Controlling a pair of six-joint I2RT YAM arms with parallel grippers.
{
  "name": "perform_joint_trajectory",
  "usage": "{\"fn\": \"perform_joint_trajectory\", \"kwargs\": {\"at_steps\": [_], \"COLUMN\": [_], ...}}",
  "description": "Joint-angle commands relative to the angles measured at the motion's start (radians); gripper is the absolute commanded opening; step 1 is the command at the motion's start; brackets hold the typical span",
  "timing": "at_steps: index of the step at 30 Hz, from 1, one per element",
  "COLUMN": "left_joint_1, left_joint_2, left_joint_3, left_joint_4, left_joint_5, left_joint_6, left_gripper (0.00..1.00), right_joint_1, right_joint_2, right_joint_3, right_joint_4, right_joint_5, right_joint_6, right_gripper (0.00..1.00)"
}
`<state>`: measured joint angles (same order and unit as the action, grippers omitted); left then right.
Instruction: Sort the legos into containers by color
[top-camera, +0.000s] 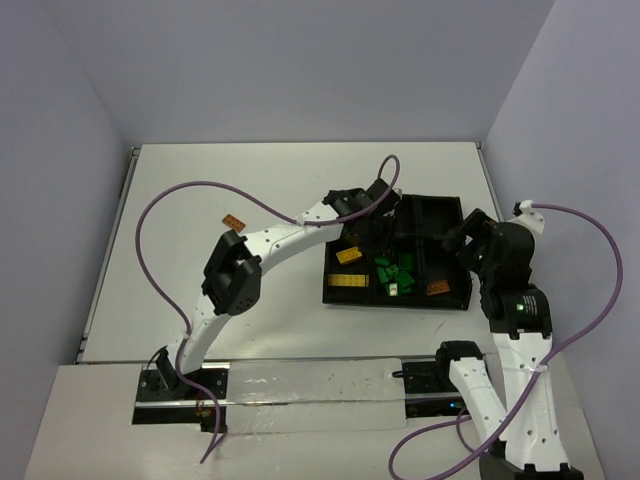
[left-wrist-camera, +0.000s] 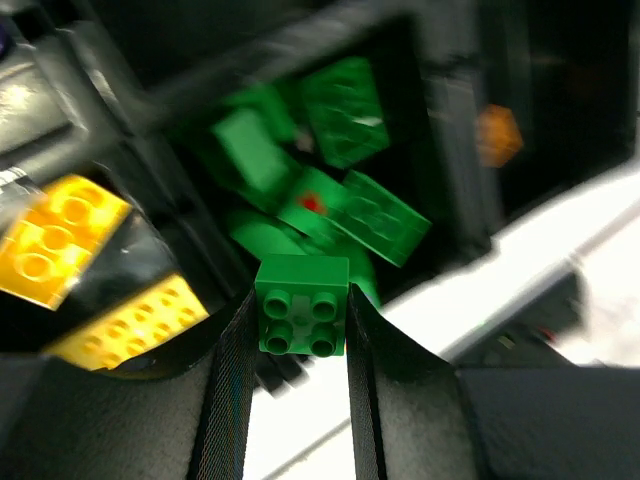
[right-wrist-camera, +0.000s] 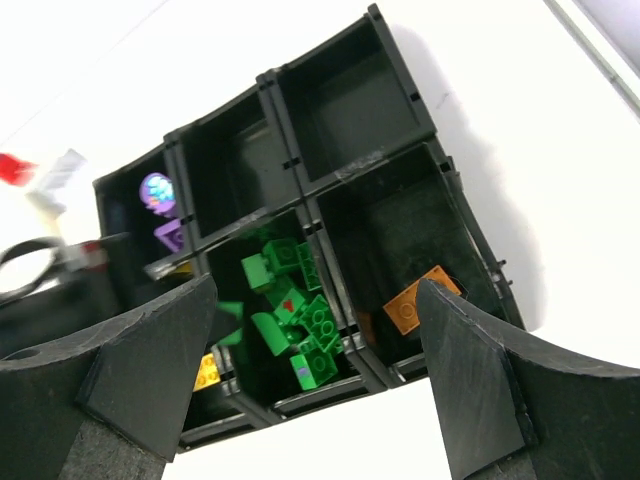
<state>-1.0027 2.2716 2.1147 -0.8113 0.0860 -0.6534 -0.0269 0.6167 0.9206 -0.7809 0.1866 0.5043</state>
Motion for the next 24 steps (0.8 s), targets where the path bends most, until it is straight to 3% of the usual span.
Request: {"fn": "perform_joint_trajectory", "kwargs": {"at_steps": [1, 2, 3, 6, 14, 19, 24], "left_joint_1": [0.009, 0.008, 0.008, 0.009, 0.007, 0.024, 0.19], "left_joint_2": [0.004, -0.011, -0.026, -0.061, -0.191, -0.354, -0.52], "left_joint_3": [0.038, 0.018, -0.002, -0.035, -0.069, -0.17, -0.367], "left_joint_4": [0.001, 0.015, 0.031, 0.056, 0.072, 0.067, 0.018], "left_joint_5": [-0.08, -0.08, -0.077, -0.073, -0.068, -0.169, -0.278], "left_joint_6": [0.009, 0.01, 0.012, 0.015, 0.029, 0.04, -0.057], "left_gripper": [0.65, 0.82, 0.91, 0.97, 0.92, 0.88, 0.85], "right_joint_1": [-0.005, -0.005, -0.005, -0.004, -0.004, -0.004, -0.004], "right_joint_2": [-0.057, -0.064, -0.067, -0.07, -0.06, -0.039, 0.026], "right_joint_3": [0.034, 0.032, 0.03, 0.019, -0.007, -0.018, 0.004], "right_joint_4": [-0.029, -0.034, -0.035, -0.03, 0.0, 0.022, 0.032], "right_joint_5": [-0.024, -0.025, -0.025, -0.024, -0.027, -0.064, -0.15], "right_joint_6": [0.002, 0.001, 0.0, -0.001, -0.007, -0.026, -0.052], "right_gripper": [0.88, 0.88, 0.88, 0.88, 0.88, 0.88, 0.88]}}
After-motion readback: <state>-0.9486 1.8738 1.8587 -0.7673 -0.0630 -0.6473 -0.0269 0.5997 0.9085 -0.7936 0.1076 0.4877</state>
